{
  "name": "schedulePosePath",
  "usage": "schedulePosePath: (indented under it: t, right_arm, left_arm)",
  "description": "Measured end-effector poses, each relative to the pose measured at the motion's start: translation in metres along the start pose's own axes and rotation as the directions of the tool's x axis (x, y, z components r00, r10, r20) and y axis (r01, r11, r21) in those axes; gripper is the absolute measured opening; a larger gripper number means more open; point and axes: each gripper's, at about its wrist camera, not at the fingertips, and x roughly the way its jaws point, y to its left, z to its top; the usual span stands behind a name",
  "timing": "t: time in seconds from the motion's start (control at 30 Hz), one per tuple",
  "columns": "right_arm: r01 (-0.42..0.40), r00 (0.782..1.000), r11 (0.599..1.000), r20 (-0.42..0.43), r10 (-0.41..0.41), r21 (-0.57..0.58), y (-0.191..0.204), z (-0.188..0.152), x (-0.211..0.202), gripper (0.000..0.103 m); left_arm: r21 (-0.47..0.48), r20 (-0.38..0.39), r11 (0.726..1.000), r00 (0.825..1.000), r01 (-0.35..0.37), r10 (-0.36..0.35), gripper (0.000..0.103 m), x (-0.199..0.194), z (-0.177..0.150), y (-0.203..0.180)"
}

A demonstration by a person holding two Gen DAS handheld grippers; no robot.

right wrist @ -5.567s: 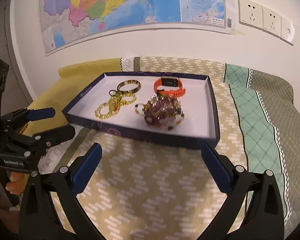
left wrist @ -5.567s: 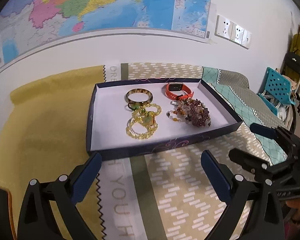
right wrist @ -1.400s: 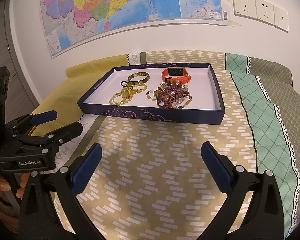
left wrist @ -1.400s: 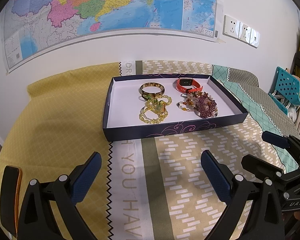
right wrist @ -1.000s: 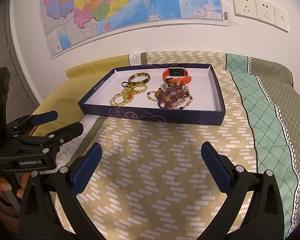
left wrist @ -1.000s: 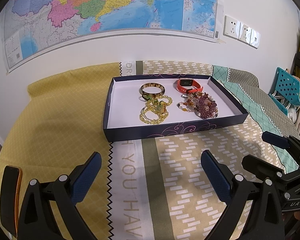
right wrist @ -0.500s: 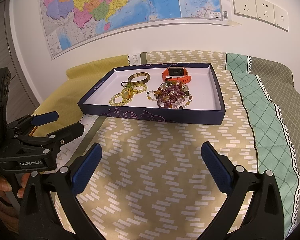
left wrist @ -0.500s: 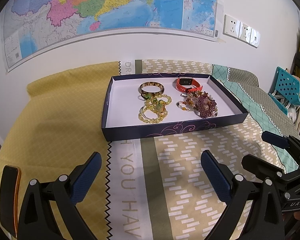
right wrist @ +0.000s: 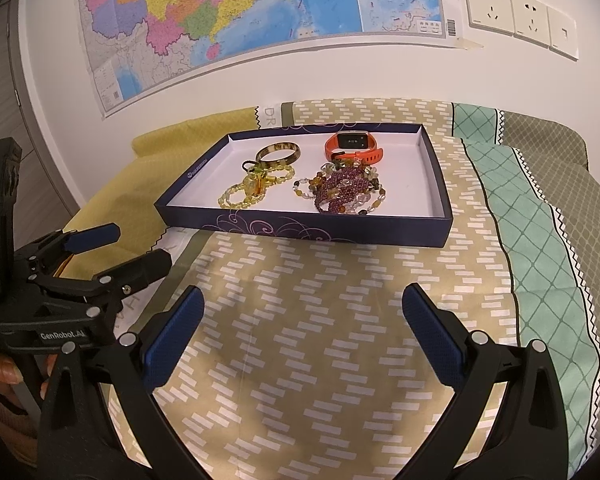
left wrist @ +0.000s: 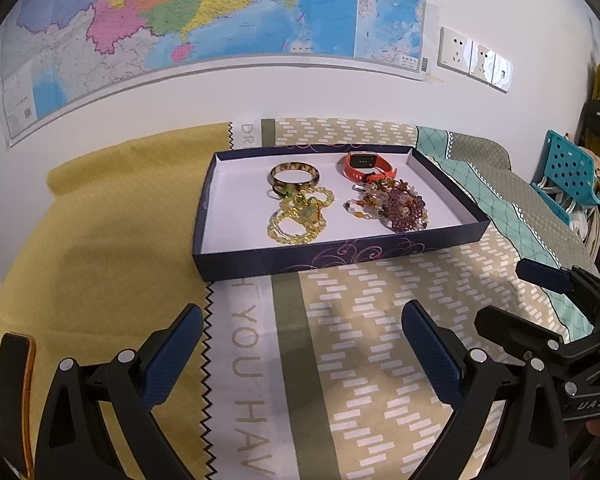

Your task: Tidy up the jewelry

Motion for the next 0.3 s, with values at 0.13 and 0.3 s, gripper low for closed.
schedulePosePath:
  t: [0.13, 0.3]
  right_arm:
    - [0.003, 1.000, 1.000, -0.005, -0.003, -0.011, -0.002, 0.000, -0.002, 0.098]
    - [0.037, 0.999, 0.999, -0.019, -0.037, -0.003, -0.031, 0.003, -0.009, 0.097]
  left_arm:
    - [-0.019, -0.027, 1.000, 1.000, 0.004, -0.005, 0.096, 0.004, -0.001, 0.002]
    - [-0.048, -0.042, 0.999, 0.999, 0.002, -0.004, 0.096, 0.008, 0.002, 0.018]
